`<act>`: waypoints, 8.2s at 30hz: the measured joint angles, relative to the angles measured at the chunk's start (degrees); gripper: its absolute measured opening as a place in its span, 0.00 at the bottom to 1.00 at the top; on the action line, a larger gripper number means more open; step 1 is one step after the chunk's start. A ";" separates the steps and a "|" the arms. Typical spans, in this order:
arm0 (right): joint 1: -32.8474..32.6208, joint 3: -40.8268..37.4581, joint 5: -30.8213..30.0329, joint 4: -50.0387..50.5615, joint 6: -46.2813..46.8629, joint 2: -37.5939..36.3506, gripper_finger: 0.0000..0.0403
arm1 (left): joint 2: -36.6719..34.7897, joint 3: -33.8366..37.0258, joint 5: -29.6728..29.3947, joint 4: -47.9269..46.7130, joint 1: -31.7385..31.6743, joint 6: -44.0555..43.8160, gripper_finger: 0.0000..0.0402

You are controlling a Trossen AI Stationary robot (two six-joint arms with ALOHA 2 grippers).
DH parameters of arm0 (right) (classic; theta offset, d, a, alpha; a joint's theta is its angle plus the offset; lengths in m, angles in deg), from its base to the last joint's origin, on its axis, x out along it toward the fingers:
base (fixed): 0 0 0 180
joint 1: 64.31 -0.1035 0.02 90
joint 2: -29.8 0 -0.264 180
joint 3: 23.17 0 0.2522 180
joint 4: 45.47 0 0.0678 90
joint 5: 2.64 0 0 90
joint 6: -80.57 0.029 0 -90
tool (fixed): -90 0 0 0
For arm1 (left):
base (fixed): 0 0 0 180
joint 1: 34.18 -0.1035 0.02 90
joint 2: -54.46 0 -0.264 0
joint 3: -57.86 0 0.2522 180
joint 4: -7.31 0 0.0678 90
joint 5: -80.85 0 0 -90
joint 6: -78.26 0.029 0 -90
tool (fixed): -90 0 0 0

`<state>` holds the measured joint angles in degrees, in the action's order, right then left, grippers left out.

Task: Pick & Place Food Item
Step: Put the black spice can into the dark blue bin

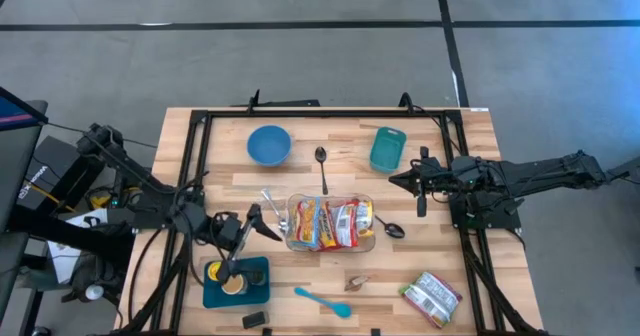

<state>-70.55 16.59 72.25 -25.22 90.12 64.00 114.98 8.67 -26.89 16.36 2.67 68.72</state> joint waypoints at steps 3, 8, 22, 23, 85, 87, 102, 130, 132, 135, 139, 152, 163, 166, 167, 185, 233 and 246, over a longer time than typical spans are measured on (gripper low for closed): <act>-0.02 0.00 -0.01 0.01 0.00 0.02 0.02 | 0.00 -2.46 -3.26 -4.94 2.74 -2.00 0.91; -0.02 0.00 0.00 -0.01 0.00 0.01 0.02 | 0.00 -6.63 -6.75 -11.56 7.06 -5.99 0.91; -0.02 0.00 -0.01 0.01 0.00 0.02 0.02 | 0.25 -8.67 -12.14 -15.50 14.22 -16.53 0.91; -0.02 0.00 -0.01 0.00 0.00 0.01 0.02 | 0.49 -8.73 -13.01 -15.47 14.80 -17.42 0.91; -0.02 0.00 -0.01 0.01 0.00 0.01 0.02 | 36.99 -48.14 -7.16 -64.80 22.12 -68.76 0.72; -0.02 0.00 -0.01 0.01 0.00 0.02 0.02 | 38.38 -49.56 -6.91 -66.67 22.11 -68.76 0.72; -0.02 0.00 0.00 0.00 0.00 0.00 0.02 | 43.50 -50.21 -6.37 -73.85 23.68 -66.75 0.72; -0.07 0.00 0.00 0.00 0.00 0.02 0.02 | 47.12 -46.05 -6.20 -71.67 24.10 -59.34 0.72; -0.07 0.00 0.00 0.00 0.00 0.01 0.02 | 47.30 -46.04 -6.21 -71.66 24.10 -59.32 0.72; -0.07 0.00 0.00 0.00 0.00 0.02 0.02 | 47.30 -46.04 -6.21 -71.23 24.10 -59.24 0.72; -0.07 0.00 -0.01 -0.01 0.00 0.01 0.02 | 47.30 -46.04 -6.21 -70.81 24.10 -58.79 0.72; -0.04 0.00 0.00 0.01 0.00 0.01 0.02 | 47.28 -42.53 -6.18 -65.03 23.88 -57.77 0.72; -0.01 0.00 0.00 -0.01 0.00 0.00 0.02 | 47.05 -39.89 -6.68 -62.13 23.90 -57.28 0.72; -0.02 0.00 -0.01 -0.01 0.00 0.00 0.02 | 46.88 -39.16 -7.12 -61.26 23.95 -56.94 0.72; -0.02 0.00 0.01 -0.01 0.00 0.00 0.02 | 46.88 -39.16 -7.11 -61.24 23.93 -56.96 0.72; -0.02 0.00 -0.01 -0.01 0.00 0.00 0.02 | 46.68 -39.76 -5.88 -62.41 23.88 -55.96 0.72; -0.04 0.00 -0.01 0.00 0.00 0.01 0.02 | 46.58 -40.86 -5.70 -64.87 22.75 -52.61 0.72; -0.02 0.00 0.00 -0.01 0.00 0.00 0.02 | 46.56 -38.85 -5.81 -62.27 22.86 -50.69 0.72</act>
<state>-70.58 16.59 72.25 -25.23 90.12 64.00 161.53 -30.18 -32.70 -45.92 25.53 18.03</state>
